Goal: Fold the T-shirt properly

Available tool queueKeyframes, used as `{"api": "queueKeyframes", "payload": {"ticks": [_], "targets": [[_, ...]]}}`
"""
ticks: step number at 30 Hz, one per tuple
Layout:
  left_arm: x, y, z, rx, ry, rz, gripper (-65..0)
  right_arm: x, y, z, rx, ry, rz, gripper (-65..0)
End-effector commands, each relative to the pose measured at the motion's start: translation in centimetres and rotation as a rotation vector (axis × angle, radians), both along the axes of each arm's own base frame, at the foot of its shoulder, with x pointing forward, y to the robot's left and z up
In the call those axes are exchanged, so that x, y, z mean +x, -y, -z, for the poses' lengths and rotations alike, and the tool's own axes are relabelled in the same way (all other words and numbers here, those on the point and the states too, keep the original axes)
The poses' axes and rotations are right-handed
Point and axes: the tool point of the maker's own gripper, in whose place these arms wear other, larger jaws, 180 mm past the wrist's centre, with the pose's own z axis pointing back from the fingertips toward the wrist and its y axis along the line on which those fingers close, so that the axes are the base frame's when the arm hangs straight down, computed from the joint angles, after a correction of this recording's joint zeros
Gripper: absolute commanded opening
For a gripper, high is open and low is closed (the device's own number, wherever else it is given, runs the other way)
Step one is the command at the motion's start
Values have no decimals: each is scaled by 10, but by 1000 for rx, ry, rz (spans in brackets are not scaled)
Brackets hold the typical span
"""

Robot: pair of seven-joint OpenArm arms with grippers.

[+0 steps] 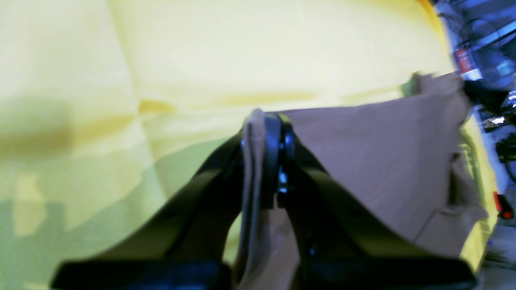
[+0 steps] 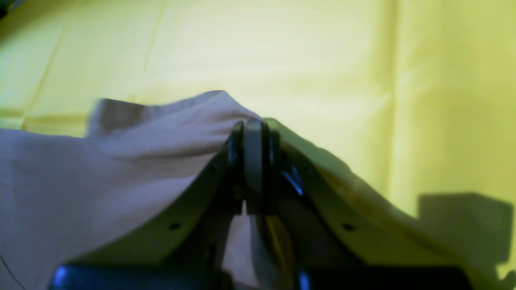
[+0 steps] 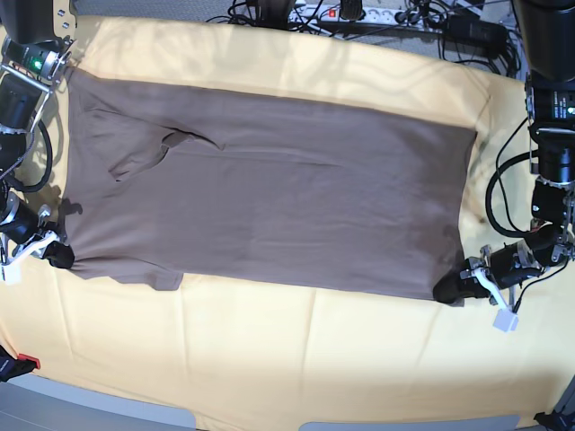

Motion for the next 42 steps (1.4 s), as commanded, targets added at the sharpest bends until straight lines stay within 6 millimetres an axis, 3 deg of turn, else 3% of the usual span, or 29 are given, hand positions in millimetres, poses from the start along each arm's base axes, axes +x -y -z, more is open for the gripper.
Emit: {"api": "queueKeyframes", "payload": {"ticks": [1, 5, 13, 21, 27, 36, 42], "targets": [[14, -8, -29, -8, 84, -23, -650, 11, 12, -25, -24, 71, 16, -650], [14, -1, -24, -2, 74, -7, -650, 8, 10, -22, -31, 57, 3, -650], [-6, 29, -19, -109, -42, 109, -650, -3, -15, -21, 88, 6, -103, -650], [-31, 24, -13, -128, -139, 180, -650, -28, -13, -7, 133, -60, -125, -650], [-45, 13, 2, -110, -186, 169, -650, -47, 2, 3, 109, -112, -115, -650], [-51, 2, 4, -80, -208, 171, -650, -52, 19, -15, 50, -123, -134, -650], [-57, 10, 1, -42, -213, 232, -650, -56, 10, -21, 105, -129, -178, -650]]}}
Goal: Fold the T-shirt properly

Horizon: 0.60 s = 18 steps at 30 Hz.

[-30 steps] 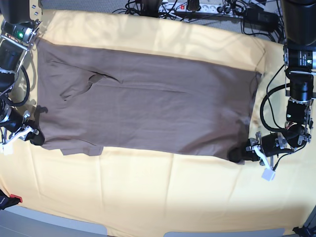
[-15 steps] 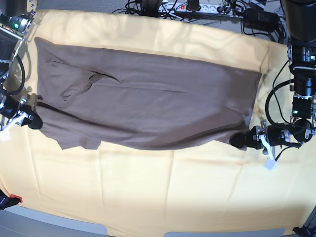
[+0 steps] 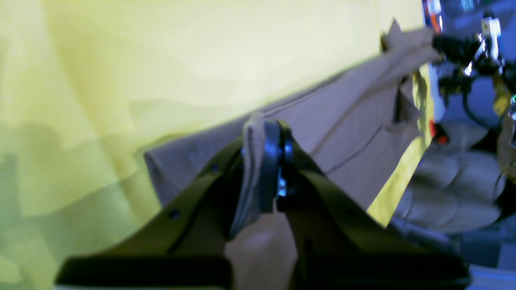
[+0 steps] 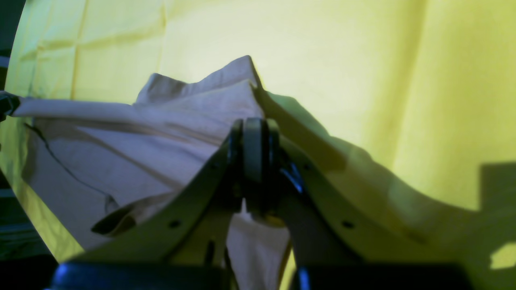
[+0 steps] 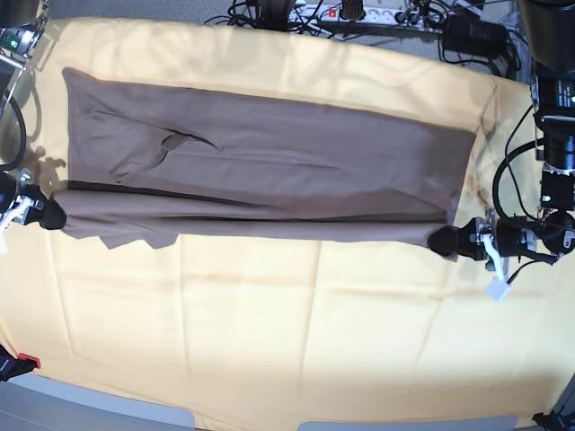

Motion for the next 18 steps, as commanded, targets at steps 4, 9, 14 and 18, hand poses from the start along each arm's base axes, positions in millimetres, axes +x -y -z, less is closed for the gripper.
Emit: {"api": "queueKeyframes", "payload": {"ticks": [4, 9, 14, 18], "targets": [[13, 1, -35, 11, 105, 37, -650, 8, -3, -13, -33, 25, -46, -650], [13, -5, -50, 53, 154, 62, -650, 5, -19, 2, -50, -25, -108, -650], [10, -24, -55, 93, 157, 44, -650, 9, -11, 4, -102, -11, -84, -650], [7, -29, -55, 108, 148, 45, -650, 12, -5, 6, -140, -1, -67, -650]]}}
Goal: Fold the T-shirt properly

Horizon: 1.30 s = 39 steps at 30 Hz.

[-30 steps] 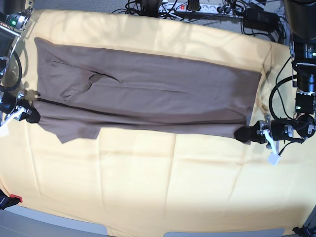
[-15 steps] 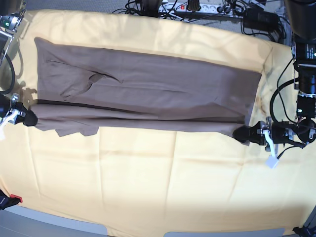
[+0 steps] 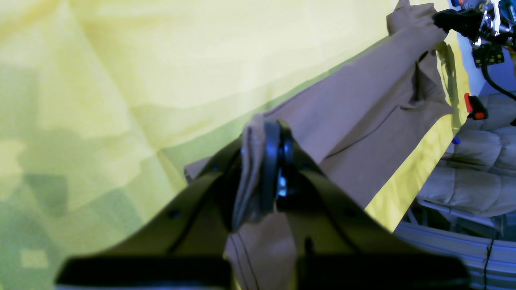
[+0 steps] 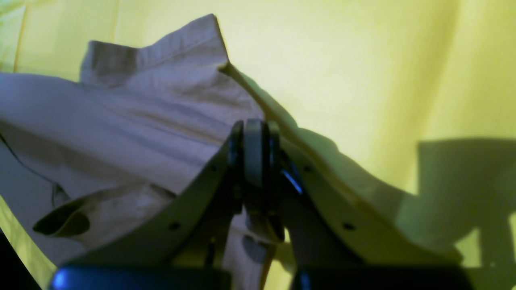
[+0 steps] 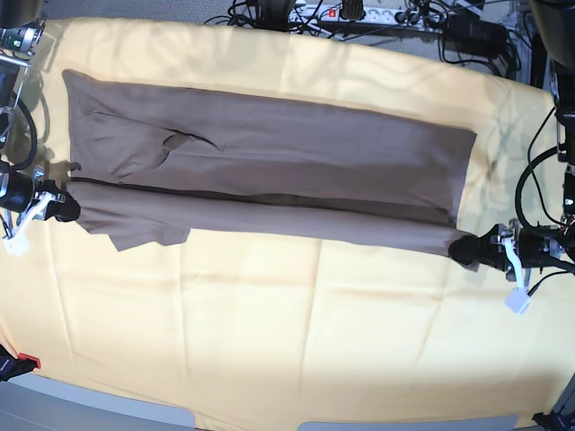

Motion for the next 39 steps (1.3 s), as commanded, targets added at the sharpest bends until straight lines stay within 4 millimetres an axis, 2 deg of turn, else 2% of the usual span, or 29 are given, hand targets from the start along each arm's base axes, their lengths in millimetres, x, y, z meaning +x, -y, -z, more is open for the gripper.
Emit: {"api": "queueKeyframes", "payload": {"ticks": [1, 7, 14, 18, 23, 29, 35, 39], "targets": [[7, -5, -20, 3, 49, 7, -650, 13, 11, -23, -22, 67, 6, -650], [-5, -4, -7, 23, -3, 37, -650, 13, 11, -23, -22, 64, 3, -650], [-23, -2, 13, 31, -60, 52, -650, 3, 9, -16, -32, 2, -26, -650], [-21, 3, 5, 42, -28, 79, -650, 3, 10, -17, -34, 1, -25, -650], [-19, 21, -13, 63, 50, 156, -650, 5, 14, -25, -47, 18, -30, -650], [-20, 35, -27, 77, 107, 211, -650, 0, 0, -42, -20, 11, -113, -650], [-23, 29, -25, 91, 99, 206, -650, -2, 0, -42, -33, 1, -122, -650], [-33, 27, -13, 94, 63, 207, -650, -4, 0, -41, -35, -7, -126, -650]]}}
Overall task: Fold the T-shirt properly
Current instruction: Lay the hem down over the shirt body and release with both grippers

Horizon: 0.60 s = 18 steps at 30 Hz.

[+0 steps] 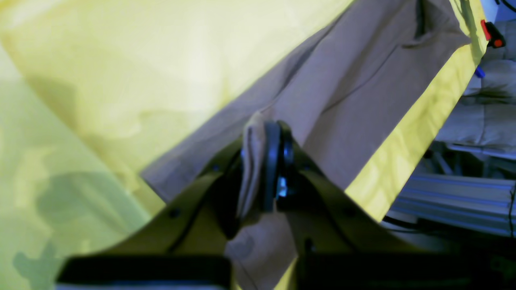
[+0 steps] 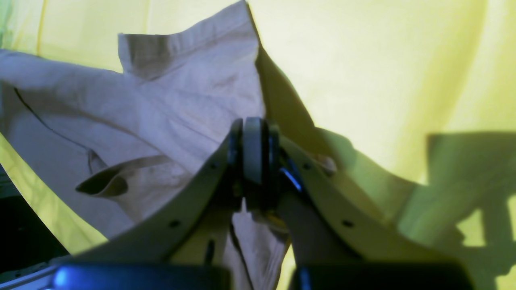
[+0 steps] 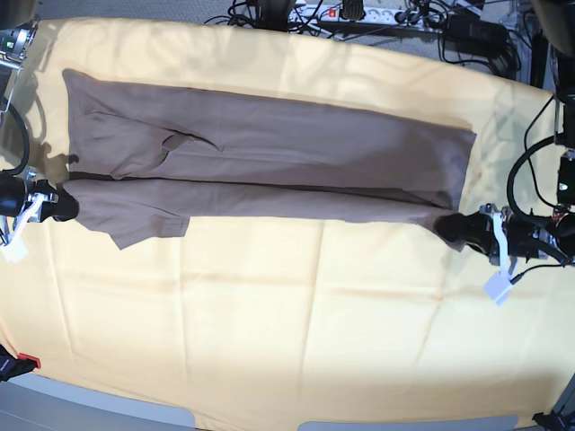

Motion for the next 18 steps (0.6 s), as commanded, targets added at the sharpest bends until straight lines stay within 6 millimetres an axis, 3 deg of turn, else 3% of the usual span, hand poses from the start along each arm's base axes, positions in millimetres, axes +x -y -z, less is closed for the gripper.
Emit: {"api": "queueKeyframes", "payload": {"ticks": [1, 7, 16, 17, 18], "targets": [[4, -3, -13, -9, 34, 3, -650, 9, 9, -19, -20, 48, -3, -650], [-12, -4, 3, 0, -11, 10, -650, 1, 11, -15, -41, 3, -22, -650], [-12, -2, 4, -12, -8, 4, -650, -4, 15, -12, -52, -15, -24, -650], [-12, -1, 4, -12, -9, 5, -650, -4, 15, -12, -53, -15, -24, -627], [-12, -2, 4, -10, -11, 6, -614, -4, 15, -12, -53, -15, -24, -533]]}}
